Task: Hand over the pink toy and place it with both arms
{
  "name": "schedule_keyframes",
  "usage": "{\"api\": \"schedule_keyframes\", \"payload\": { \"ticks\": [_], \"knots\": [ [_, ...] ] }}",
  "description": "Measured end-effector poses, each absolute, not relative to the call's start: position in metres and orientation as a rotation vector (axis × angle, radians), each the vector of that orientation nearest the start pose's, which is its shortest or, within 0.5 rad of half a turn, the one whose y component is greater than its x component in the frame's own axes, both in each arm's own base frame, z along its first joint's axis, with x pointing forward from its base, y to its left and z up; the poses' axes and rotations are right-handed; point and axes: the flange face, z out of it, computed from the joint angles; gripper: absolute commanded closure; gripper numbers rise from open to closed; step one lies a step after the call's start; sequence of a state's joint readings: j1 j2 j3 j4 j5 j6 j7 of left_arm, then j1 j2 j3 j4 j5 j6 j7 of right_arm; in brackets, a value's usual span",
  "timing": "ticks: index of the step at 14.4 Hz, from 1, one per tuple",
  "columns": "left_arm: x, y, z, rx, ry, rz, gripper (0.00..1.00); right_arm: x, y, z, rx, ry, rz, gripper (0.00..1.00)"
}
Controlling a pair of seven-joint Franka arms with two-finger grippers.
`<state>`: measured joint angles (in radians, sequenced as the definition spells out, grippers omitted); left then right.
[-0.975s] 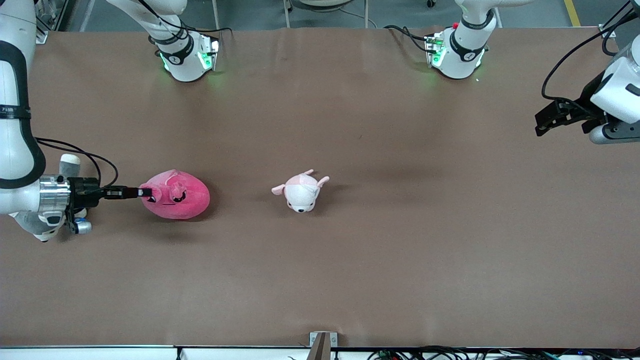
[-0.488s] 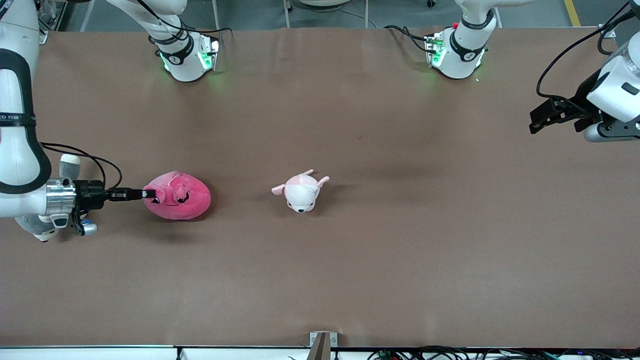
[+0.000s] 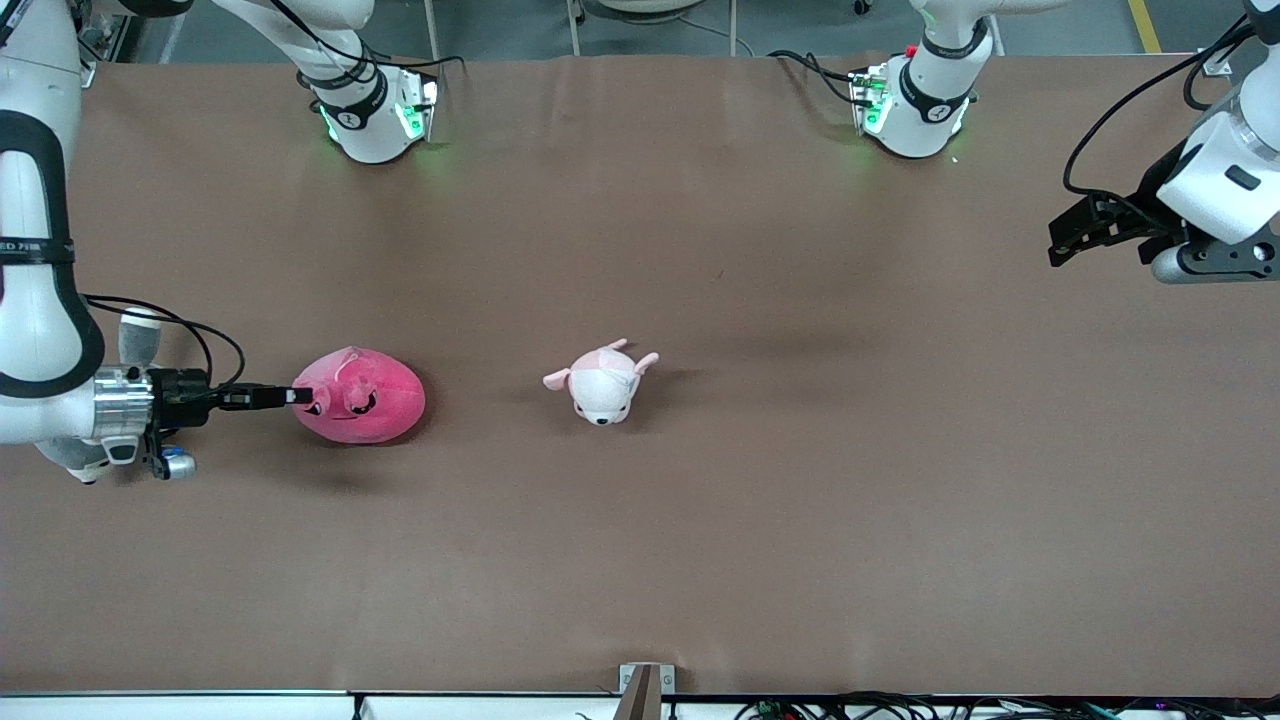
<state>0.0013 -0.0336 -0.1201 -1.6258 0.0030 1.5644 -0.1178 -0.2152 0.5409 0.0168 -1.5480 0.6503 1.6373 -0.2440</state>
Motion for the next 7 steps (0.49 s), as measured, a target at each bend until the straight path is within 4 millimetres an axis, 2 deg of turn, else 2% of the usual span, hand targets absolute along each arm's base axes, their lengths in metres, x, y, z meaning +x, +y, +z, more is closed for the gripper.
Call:
{"api": "schedule_keyframes", "payload": {
  "ticks": [3,7],
  "knots": [
    [0.537,-0.073,0.618,-3.130,0.023,0.037,0.00,0.668,-0.076,0.380,-2.487,0.166,0.306,0.00],
    [0.535,-0.075,0.621,-3.130,0.031,0.027,0.00,0.666,-0.071,0.448,-2.683,0.103,0.321,0.00]
  ]
}}
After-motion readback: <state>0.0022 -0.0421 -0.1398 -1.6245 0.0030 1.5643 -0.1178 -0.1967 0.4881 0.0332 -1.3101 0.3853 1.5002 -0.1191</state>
